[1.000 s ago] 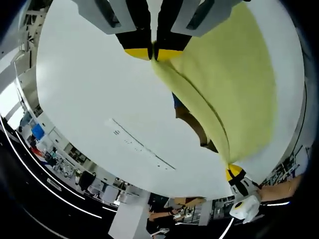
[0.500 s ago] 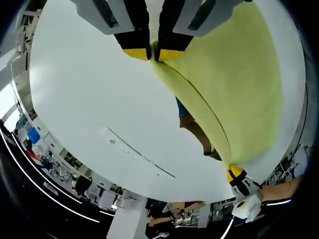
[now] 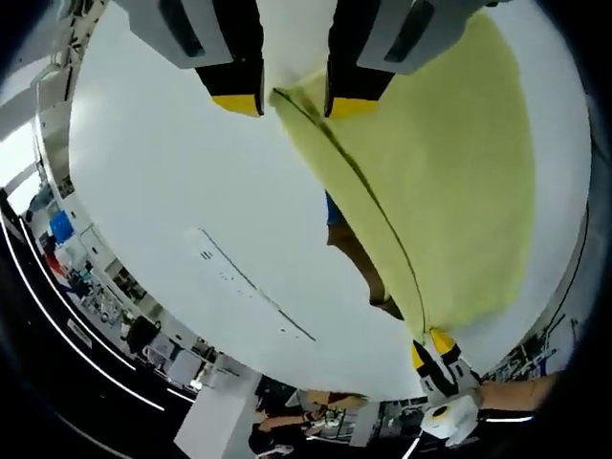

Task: Fold the garment on the visible template until the final outline fits inside the template.

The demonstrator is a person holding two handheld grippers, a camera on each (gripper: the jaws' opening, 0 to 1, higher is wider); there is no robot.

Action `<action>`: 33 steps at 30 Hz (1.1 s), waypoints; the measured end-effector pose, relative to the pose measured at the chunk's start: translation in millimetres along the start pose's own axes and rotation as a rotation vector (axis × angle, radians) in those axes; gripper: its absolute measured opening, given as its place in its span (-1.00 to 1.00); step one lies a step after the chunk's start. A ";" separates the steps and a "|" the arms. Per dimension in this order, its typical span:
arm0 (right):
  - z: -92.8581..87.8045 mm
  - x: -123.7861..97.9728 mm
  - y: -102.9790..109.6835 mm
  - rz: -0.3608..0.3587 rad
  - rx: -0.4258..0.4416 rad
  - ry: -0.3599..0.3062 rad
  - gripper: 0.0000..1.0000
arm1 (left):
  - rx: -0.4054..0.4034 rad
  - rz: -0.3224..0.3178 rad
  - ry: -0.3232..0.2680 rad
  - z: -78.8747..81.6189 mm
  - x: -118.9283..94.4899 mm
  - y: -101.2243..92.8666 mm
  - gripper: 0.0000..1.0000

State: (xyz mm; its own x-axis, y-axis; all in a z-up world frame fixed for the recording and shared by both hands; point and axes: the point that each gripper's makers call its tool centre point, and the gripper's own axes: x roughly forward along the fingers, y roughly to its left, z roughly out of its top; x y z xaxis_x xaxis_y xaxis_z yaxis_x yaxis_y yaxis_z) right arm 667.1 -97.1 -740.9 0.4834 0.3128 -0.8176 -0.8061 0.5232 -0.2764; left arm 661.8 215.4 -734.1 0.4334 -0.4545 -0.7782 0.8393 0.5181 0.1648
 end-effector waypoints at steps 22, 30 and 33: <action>-1.2 -1.6 -27.6 -0.094 0.174 -0.082 -1.00 | -0.185 0.130 -0.041 -2.3 3.8 28.9 -0.91; -3.2 5.9 -38.5 -0.142 0.397 -0.119 -1.00 | -0.399 0.180 -0.072 -7.2 13.0 37.0 -0.87; -6.3 9.0 -38.1 -0.128 0.456 -0.122 -0.98 | -0.403 0.200 -0.071 -8.5 12.8 39.3 -0.84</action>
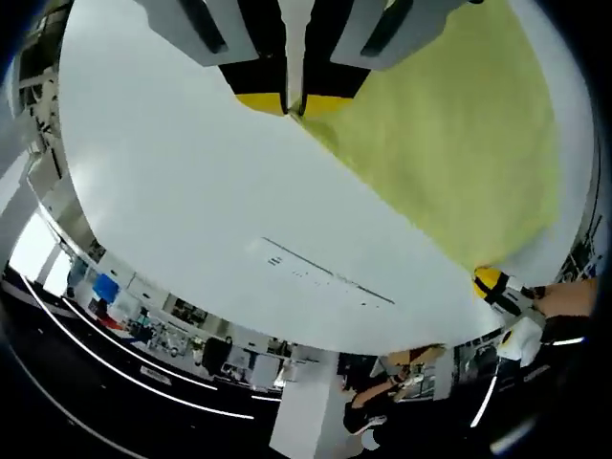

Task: Fold the garment on the visible template until the final outline fits inside the template.

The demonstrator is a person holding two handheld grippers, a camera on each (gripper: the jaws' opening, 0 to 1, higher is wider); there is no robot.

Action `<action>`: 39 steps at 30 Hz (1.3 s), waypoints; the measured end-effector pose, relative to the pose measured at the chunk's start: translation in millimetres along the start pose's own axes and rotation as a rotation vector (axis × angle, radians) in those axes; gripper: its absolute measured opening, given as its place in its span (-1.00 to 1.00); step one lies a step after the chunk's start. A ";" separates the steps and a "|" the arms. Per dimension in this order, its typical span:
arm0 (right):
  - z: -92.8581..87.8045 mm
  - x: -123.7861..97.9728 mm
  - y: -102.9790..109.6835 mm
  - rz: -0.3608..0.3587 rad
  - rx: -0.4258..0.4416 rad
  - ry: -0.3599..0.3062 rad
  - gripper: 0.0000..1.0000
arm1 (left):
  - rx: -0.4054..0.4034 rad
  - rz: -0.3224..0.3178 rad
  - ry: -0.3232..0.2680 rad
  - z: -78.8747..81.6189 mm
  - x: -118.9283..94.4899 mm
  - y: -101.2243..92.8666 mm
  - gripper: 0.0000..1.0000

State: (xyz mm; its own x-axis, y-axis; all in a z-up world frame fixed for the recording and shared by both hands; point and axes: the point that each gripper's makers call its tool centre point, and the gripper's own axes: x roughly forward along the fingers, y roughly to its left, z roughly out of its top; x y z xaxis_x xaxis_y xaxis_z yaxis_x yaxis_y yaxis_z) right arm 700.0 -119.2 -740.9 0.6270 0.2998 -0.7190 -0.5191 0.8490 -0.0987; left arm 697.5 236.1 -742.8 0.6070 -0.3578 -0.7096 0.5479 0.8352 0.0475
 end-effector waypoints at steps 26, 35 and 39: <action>-11.4 -56.7 54.7 0.144 0.020 0.022 0.19 | -0.016 -0.123 -0.090 -13.7 -63.4 -41.7 0.31; -28.8 -81.7 79.7 0.194 -0.006 0.026 0.21 | -0.016 -0.180 -0.101 -32.4 -89.4 -66.4 0.28; -38.6 -90.8 87.4 0.213 -0.021 0.035 0.16 | -0.020 -0.193 -0.099 -40.7 -96.5 -77.6 0.25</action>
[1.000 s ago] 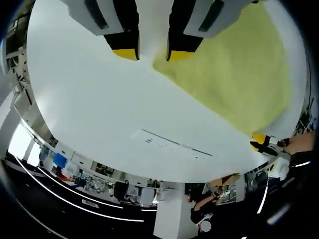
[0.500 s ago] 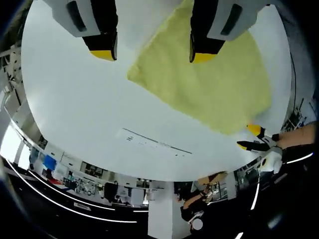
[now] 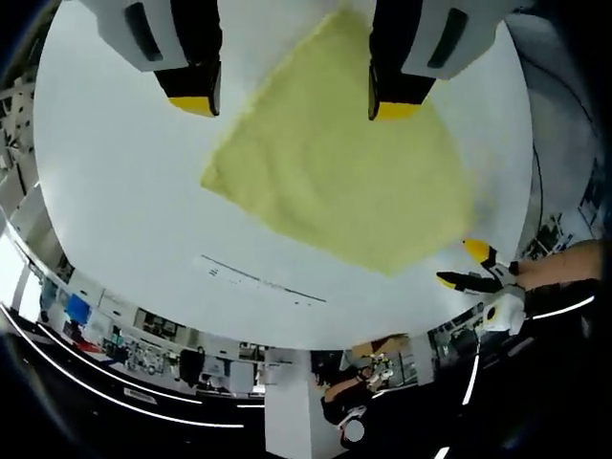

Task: Fold the garment on the visible template until the final outline fits inside the template.

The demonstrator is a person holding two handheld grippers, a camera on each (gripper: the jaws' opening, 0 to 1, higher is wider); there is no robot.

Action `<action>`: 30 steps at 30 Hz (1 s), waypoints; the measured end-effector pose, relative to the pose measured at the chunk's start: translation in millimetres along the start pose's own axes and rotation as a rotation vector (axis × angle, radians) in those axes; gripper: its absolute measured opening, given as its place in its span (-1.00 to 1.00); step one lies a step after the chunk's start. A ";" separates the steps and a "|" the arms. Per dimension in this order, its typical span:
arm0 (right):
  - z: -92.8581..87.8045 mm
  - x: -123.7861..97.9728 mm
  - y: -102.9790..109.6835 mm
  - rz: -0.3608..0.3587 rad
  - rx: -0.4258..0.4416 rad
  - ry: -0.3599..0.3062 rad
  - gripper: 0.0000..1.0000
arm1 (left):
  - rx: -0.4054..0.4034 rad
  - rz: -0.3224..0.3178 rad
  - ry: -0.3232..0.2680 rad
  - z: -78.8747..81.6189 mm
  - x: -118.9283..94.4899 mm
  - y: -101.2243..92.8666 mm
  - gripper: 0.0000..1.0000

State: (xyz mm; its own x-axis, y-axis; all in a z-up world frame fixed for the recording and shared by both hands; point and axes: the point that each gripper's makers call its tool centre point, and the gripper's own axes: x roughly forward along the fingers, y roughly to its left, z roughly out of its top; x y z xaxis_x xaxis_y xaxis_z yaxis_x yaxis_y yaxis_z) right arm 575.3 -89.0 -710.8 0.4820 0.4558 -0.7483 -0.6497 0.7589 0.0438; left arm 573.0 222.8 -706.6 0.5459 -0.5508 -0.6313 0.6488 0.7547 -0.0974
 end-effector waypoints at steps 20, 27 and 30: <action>-54.7 -20.7 21.9 0.018 0.033 0.033 -0.12 | -0.095 -0.034 0.005 -48.4 -21.9 -38.2 -0.29; -64.1 -23.1 24.7 0.000 0.049 0.009 -0.29 | -0.164 -0.013 -0.030 -53.6 -21.0 -46.7 -0.56; -69.6 -23.7 24.9 -0.013 0.055 0.009 -0.36 | -0.183 0.011 -0.032 -59.0 -19.9 -47.3 -0.69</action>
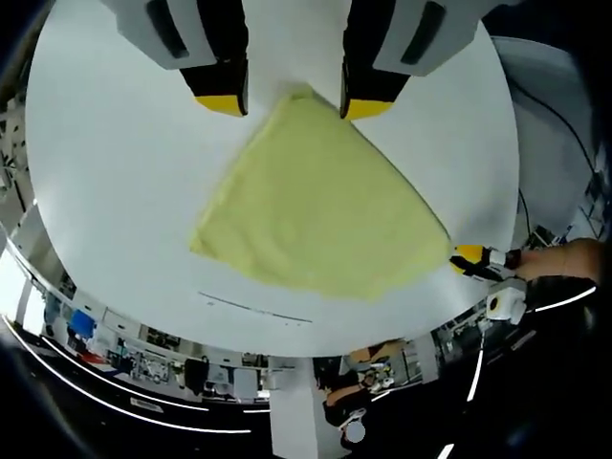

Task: Fold the garment on the visible template until the final outline fits inside the template.

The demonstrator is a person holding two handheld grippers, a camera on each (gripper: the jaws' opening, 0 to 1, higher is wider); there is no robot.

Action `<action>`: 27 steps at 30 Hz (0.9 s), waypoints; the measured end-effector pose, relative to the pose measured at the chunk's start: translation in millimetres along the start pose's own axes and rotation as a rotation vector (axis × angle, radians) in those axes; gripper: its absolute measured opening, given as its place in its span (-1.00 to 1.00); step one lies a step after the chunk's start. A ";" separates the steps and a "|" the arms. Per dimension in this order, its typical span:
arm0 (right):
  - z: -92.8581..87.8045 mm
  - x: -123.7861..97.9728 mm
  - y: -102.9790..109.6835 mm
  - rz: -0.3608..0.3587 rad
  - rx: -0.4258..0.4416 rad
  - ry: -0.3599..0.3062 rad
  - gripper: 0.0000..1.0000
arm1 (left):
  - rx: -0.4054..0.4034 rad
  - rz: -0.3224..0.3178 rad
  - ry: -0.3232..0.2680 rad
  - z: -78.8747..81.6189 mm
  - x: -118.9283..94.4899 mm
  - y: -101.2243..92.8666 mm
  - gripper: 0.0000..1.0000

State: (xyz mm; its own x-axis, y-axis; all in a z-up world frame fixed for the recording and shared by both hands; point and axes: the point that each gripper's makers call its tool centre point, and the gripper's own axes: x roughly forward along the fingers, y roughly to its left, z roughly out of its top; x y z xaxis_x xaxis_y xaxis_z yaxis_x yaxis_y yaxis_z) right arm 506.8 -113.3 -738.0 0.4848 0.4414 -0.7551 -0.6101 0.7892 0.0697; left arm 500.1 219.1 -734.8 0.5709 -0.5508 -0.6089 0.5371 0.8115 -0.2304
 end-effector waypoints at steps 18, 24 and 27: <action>-15.5 7.4 2.0 0.008 0.159 -0.052 -0.88 | -0.143 0.022 -0.060 -5.1 5.1 0.0 -0.92; -16.0 8.4 3.6 0.012 0.163 -0.069 -0.98 | -0.140 0.025 -0.062 -6.5 5.8 1.5 -0.94; -16.5 9.1 4.0 0.007 0.166 -0.068 -1.00 | -0.154 0.019 -0.065 -8.1 6.6 3.1 -0.97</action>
State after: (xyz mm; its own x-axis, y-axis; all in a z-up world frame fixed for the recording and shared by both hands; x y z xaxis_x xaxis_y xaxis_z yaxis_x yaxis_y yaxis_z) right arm 498.4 -113.2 -755.3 0.5255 0.4704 -0.7089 -0.5043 0.8433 0.1858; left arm 500.5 219.6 -745.7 0.6218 -0.5427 -0.5646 0.4275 0.8393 -0.3359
